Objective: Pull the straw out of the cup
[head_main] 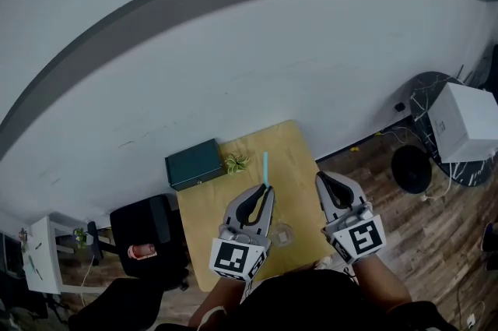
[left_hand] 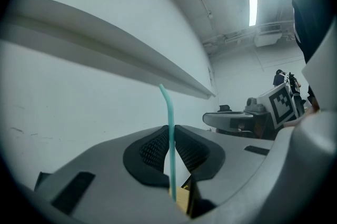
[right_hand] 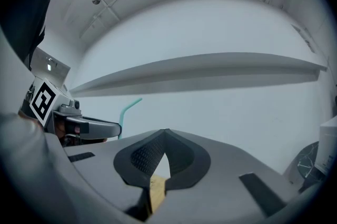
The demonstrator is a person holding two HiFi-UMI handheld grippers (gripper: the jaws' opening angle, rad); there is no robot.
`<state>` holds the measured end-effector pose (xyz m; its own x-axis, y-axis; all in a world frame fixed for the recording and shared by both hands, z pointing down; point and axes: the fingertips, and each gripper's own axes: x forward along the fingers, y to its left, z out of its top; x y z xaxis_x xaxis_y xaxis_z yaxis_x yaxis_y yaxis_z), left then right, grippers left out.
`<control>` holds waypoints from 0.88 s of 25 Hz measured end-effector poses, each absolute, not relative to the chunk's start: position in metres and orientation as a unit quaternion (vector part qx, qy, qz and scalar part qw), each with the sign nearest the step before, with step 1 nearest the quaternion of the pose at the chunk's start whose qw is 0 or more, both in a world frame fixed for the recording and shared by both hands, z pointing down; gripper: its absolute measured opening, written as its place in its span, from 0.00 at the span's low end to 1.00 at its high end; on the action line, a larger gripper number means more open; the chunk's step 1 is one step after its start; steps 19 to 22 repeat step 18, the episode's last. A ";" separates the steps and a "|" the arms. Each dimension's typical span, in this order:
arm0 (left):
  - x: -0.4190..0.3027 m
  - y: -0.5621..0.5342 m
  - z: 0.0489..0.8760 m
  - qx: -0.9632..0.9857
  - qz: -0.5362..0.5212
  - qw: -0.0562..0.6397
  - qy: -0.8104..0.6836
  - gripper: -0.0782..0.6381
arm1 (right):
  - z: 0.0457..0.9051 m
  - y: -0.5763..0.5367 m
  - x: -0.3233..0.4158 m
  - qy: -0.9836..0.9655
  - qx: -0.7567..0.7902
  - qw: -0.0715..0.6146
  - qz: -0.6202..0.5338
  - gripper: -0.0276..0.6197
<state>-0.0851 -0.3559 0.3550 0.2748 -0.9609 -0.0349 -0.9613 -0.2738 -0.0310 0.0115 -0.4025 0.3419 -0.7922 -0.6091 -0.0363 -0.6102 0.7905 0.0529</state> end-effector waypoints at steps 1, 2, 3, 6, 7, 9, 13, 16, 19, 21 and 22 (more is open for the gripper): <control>-0.085 -0.356 0.356 -0.798 0.004 0.021 0.602 0.18 | 0.341 -0.404 0.011 0.946 -0.322 0.012 0.033 0.07; -0.085 -0.356 0.357 -0.797 0.003 0.020 0.603 0.18 | 0.342 -0.405 0.011 0.946 -0.324 0.009 0.033 0.07; -0.086 -0.357 0.358 -0.796 0.003 0.019 0.604 0.18 | 0.344 -0.405 0.011 0.945 -0.326 0.001 0.032 0.07; -0.087 -0.357 0.360 -0.795 0.005 0.014 0.607 0.18 | 0.344 -0.405 0.010 0.945 -0.324 -0.003 0.042 0.07; -0.087 -0.356 0.360 -0.795 0.006 0.013 0.606 0.18 | 0.344 -0.404 0.010 0.946 -0.323 -0.003 0.043 0.07; -0.085 -0.355 0.361 -0.799 0.007 0.010 0.602 0.18 | 0.338 -0.402 0.008 0.948 -0.315 0.020 0.045 0.07; -0.082 -0.356 0.366 -0.801 0.000 0.005 0.599 0.18 | 0.347 -0.400 0.013 0.949 -0.315 0.007 0.028 0.07; -0.083 -0.354 0.368 -0.800 0.003 0.003 0.599 0.18 | 0.348 -0.398 0.010 0.950 -0.311 0.009 0.036 0.07; -0.085 -0.352 0.368 -0.799 0.003 0.004 0.601 0.18 | 0.353 -0.396 0.009 0.950 -0.309 0.000 0.036 0.07; -0.085 -0.352 0.368 -0.799 0.003 0.004 0.601 0.18 | 0.353 -0.396 0.009 0.950 -0.309 0.000 0.036 0.07; -0.085 -0.352 0.368 -0.799 0.003 0.004 0.601 0.18 | 0.353 -0.396 0.009 0.950 -0.309 0.000 0.036 0.07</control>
